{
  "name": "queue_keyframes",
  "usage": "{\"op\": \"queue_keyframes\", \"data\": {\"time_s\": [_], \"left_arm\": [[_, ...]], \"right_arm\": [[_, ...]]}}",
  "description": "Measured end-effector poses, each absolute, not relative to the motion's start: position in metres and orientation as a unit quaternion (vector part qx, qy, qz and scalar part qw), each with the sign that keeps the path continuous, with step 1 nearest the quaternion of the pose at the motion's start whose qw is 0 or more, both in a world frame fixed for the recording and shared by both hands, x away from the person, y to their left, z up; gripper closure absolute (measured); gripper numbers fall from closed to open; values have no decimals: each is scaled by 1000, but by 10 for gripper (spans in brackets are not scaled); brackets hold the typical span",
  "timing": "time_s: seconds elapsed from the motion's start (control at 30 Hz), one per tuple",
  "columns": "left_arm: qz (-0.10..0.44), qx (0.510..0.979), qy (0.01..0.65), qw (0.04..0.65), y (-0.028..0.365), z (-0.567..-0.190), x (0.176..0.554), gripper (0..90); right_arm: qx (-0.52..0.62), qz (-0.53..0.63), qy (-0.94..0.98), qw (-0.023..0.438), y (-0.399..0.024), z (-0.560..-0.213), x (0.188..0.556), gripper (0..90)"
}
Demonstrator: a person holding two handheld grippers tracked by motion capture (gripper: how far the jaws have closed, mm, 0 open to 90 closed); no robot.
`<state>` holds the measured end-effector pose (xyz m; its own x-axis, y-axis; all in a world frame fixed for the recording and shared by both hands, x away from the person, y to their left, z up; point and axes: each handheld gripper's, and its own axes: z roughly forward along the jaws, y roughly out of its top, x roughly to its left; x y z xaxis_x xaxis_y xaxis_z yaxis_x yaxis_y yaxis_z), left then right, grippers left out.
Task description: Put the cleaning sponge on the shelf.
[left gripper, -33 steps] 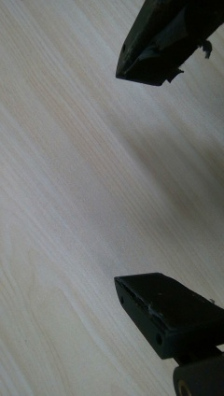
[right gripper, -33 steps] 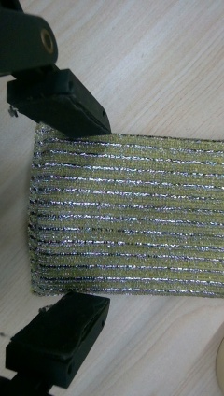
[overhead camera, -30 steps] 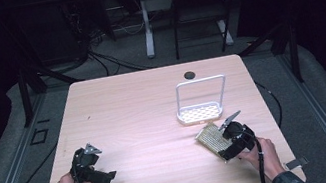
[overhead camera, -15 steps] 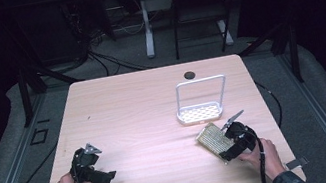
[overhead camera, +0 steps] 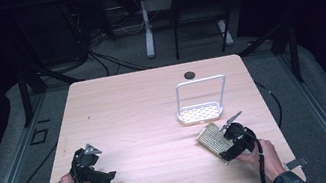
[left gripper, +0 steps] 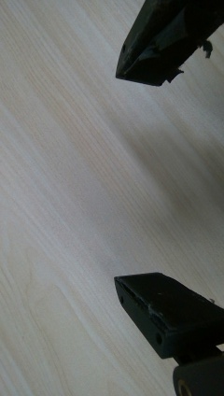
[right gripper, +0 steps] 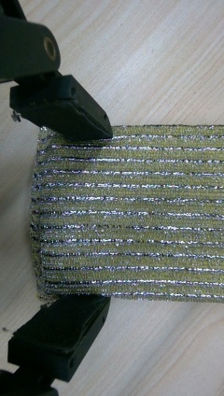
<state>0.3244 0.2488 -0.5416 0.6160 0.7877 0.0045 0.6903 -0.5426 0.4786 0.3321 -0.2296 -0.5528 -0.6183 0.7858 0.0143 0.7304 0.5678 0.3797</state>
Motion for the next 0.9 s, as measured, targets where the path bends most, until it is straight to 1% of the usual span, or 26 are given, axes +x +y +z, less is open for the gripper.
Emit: {"op": "queue_keyframes", "data": {"time_s": [0.33,0.43,0.47,0.5,0.57,0.6,0.7,0.77,0.9], "left_arm": [[110,872,423,220,248,-542,325,32],[111,871,426,219,248,-542,325,33],[111,871,426,219,248,-542,325,33],[111,872,424,219,248,-542,324,34],[111,871,425,220,248,-542,325,34],[111,871,425,220,248,-542,325,34],[109,873,421,221,248,-542,325,35],[108,872,423,221,248,-542,325,36],[110,872,422,221,248,-542,325,36]], "right_arm": [[435,176,880,78,-227,-553,331,234],[433,174,881,77,-226,-552,329,289],[433,174,881,77,-226,-552,329,289],[433,177,881,75,-225,-551,328,324],[435,182,879,69,-224,-551,326,357],[435,182,879,69,-224,-551,326,357],[439,201,874,63,-227,-552,325,412],[439,203,873,58,-227,-551,325,424],[435,211,873,65,-227,-550,323,469]]}}
